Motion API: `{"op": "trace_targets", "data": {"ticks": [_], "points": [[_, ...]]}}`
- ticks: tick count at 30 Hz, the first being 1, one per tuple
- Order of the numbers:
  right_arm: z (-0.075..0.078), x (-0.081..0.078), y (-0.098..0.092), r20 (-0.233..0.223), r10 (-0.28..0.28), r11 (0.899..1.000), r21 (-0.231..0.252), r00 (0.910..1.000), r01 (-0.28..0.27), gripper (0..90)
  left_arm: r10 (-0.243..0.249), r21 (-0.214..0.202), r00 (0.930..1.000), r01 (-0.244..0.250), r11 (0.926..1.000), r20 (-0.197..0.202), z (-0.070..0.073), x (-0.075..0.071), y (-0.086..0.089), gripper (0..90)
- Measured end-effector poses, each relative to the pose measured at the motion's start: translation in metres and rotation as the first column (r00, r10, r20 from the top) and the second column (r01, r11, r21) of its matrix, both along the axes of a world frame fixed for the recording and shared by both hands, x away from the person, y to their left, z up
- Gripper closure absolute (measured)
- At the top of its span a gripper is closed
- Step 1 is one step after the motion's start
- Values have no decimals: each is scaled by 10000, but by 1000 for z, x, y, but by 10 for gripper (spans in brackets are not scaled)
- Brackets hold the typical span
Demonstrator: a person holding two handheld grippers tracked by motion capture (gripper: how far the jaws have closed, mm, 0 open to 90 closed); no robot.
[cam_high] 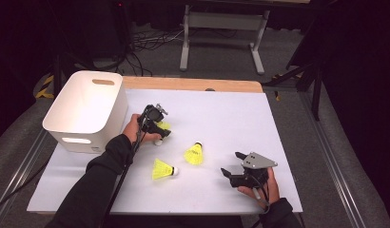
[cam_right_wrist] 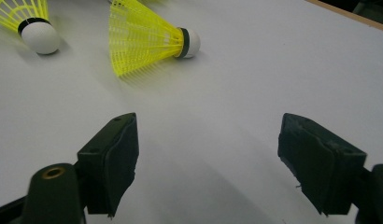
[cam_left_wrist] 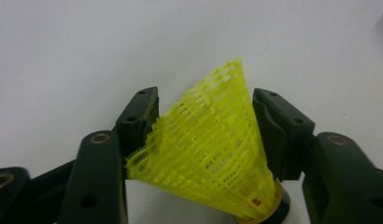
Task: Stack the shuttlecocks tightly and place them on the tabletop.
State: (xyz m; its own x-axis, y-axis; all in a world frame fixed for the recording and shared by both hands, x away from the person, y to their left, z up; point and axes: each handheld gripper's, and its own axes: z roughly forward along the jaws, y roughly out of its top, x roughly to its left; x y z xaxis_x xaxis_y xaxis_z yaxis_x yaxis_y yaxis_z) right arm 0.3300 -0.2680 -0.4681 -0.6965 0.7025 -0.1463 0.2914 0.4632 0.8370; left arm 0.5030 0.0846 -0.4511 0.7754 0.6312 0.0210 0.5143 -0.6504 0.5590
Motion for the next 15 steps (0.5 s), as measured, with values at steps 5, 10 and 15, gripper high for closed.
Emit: {"op": "trace_targets", "data": {"ticks": [5,10,15], "points": [[-1,0,1,-39,88,10000,-44,10000,-88,227,-364,797,9965,304,9964,753,8,-2,4,484],[-2,1,2,-108,115,9998,-141,9999,-116,216,-665,1634,9881,434,9856,1390,12,-4,4,485],[-4,2,3,-179,181,9996,-227,9997,-185,216,-1155,2706,9795,676,9603,1653,13,-7,0,453]]}}
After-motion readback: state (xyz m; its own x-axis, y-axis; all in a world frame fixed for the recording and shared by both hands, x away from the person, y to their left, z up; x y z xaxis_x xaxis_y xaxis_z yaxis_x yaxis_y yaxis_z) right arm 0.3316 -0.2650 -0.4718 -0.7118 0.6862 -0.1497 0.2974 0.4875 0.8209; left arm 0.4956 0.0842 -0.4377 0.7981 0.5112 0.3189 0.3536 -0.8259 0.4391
